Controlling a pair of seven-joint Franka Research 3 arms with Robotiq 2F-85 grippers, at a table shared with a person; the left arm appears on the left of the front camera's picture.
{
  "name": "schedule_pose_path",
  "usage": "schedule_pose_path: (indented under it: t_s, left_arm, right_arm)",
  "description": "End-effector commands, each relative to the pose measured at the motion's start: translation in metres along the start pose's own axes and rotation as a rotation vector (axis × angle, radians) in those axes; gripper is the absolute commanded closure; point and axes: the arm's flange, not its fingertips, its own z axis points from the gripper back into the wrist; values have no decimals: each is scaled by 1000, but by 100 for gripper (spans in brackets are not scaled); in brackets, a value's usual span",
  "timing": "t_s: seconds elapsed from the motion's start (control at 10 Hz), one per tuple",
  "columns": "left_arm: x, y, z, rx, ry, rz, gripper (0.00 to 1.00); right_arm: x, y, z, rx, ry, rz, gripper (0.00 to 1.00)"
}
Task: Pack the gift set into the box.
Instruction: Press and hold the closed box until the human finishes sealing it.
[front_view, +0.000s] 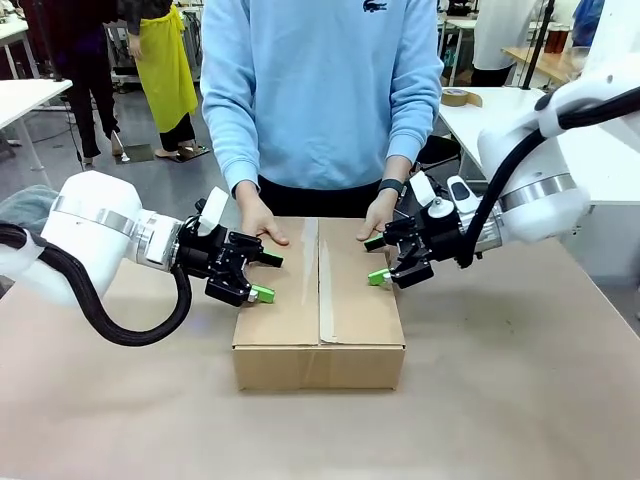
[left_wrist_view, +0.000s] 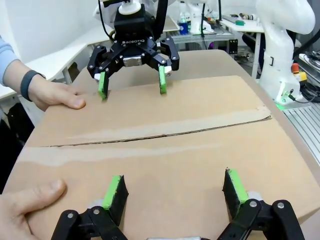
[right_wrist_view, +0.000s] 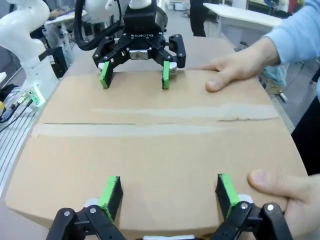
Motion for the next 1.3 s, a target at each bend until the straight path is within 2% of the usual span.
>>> schedule_pose_path:
  t_s: [0.0,0.1,0.2,1.2]
  left_arm:
    - [-8,6,-4,22,63,16,0]
    - [-7,8,-3,37,66,31,0]
    - [1,2,1,6,8,6,0]
    - [1,2,1,6,8,6,0]
  right_arm:
    - [-16,8,-1,7,1,-14,0]
    - [-16,9,-8,58,9,-1,0]
    - [-3,1,3,1,-6,-8,0]
    - [-3,1,3,1,-6,-8,0]
